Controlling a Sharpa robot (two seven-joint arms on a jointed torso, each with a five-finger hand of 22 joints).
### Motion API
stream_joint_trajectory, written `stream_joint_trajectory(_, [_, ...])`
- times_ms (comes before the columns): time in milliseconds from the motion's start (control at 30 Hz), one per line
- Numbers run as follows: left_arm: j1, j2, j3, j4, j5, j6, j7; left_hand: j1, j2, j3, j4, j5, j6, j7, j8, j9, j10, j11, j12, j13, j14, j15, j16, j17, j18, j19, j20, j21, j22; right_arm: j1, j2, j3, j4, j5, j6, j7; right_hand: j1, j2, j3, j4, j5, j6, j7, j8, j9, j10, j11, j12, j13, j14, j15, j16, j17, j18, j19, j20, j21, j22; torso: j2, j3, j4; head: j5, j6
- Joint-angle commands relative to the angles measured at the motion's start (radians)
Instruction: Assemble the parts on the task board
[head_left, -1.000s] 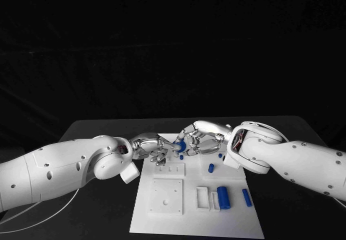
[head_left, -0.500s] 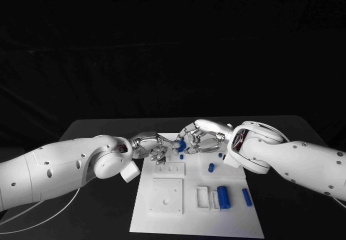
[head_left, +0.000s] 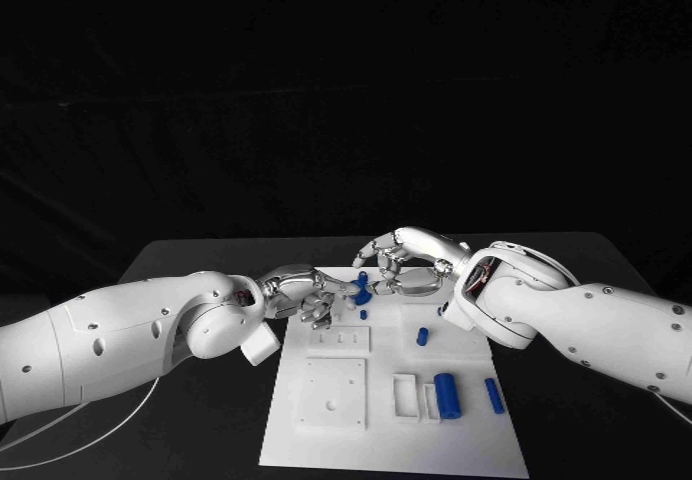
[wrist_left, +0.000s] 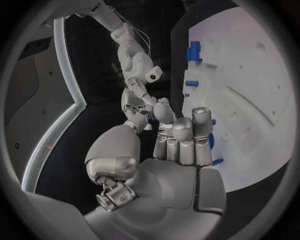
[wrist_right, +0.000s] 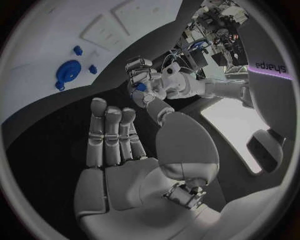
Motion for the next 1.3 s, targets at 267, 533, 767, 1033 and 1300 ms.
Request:
stream_joint_trajectory(267, [0.001, 0.000, 0.000, 0.000, -0.002, -0.010, 0.016, -0.028, 0.052, 0.013, -0.023, 0.087, 0.058, -0.013, 0.035, 0.029, 0.002, -0.021, -0.008, -0.006, -0.022, -0.039, -0.008, -0.001, -0.010, -0.013, -0.111, -0.006, 0.004, -0.001, 0.001, -0.001, 0.008, -0.007, 0.048, 0.040, 0.012, 0.001, 0.006, -0.001, -0.032, 0.012, -0.004, 0.007, 0.003, -0.006, -0.006, -0.006, -0.001, -0.006, 0.000, -0.002, -0.009, 0.016, -0.009, 0.003, -0.007, -0.002, 0.000, 0.0006, -0.0006, 0.002, 0.000])
stream_joint_trajectory(533, [0.001, 0.001, 0.000, -0.001, -0.007, -0.013, 0.015, -0.067, 0.051, 0.020, -0.024, 0.090, 0.078, -0.020, 0.046, 0.048, 0.005, -0.028, -0.010, -0.011, -0.021, -0.046, -0.009, -0.001, -0.010, -0.011, -0.114, -0.007, 0.004, -0.002, 0.001, -0.003, 0.012, -0.011, 0.092, 0.039, 0.017, 0.007, 0.000, -0.001, -0.055, 0.041, -0.007, 0.023, 0.009, -0.003, -0.009, -0.001, 0.004, -0.005, -0.003, 0.008, -0.013, 0.016, -0.006, 0.002, -0.002, 0.001, 0.000, 0.0010, 0.0000, 0.001, -0.001])
stream_joint_trajectory(767, [0.001, 0.000, 0.000, -0.001, -0.009, -0.011, 0.014, -0.072, 0.048, 0.023, -0.023, 0.084, 0.081, -0.022, 0.048, 0.052, 0.006, -0.030, -0.010, -0.011, -0.021, -0.047, -0.009, -0.001, -0.010, -0.010, -0.115, -0.007, 0.004, -0.003, 0.002, -0.004, 0.012, -0.011, 0.106, 0.036, 0.022, 0.019, 0.000, -0.001, -0.086, 0.072, -0.003, 0.037, 0.013, -0.003, -0.005, 0.003, 0.009, -0.007, -0.001, 0.019, -0.016, 0.016, -0.005, 0.000, 0.002, 0.005, 0.000, 0.0008, -0.0002, 0.000, -0.002])
stream_joint_trajectory(1033, [0.001, 0.001, 0.000, 0.001, -0.029, 0.013, 0.015, -0.070, 0.042, 0.035, -0.028, 0.093, 0.078, -0.022, 0.045, 0.056, 0.004, -0.030, -0.011, -0.013, -0.022, -0.048, -0.010, -0.002, -0.009, -0.011, -0.116, -0.007, 0.005, -0.003, 0.004, -0.005, 0.002, -0.012, 0.113, 0.027, 0.012, 0.030, 0.005, 0.001, -0.126, 0.079, -0.003, 0.035, 0.009, -0.005, -0.005, 0.003, 0.012, -0.012, -0.001, 0.026, -0.022, 0.016, -0.006, 0.002, 0.003, 0.006, 0.000, 0.0004, -0.0007, -0.001, -0.003])
stream_joint_trajectory(1300, [0.001, 0.002, 0.000, 0.003, -0.050, 0.030, 0.014, -0.067, 0.038, 0.042, -0.031, 0.096, 0.078, -0.021, 0.044, 0.058, 0.002, -0.029, -0.013, -0.015, -0.024, -0.047, -0.012, -0.003, -0.010, -0.012, -0.116, -0.008, 0.005, -0.003, 0.010, -0.006, -0.001, -0.012, 0.125, 0.023, -0.016, 0.033, -0.004, 0.002, -0.125, 0.075, -0.001, 0.029, 0.005, -0.005, -0.003, 0.003, 0.013, -0.014, 0.000, 0.032, -0.028, 0.016, -0.005, 0.004, 0.003, 0.006, 0.000, 0.0007, -0.0002, -0.002, -0.004])
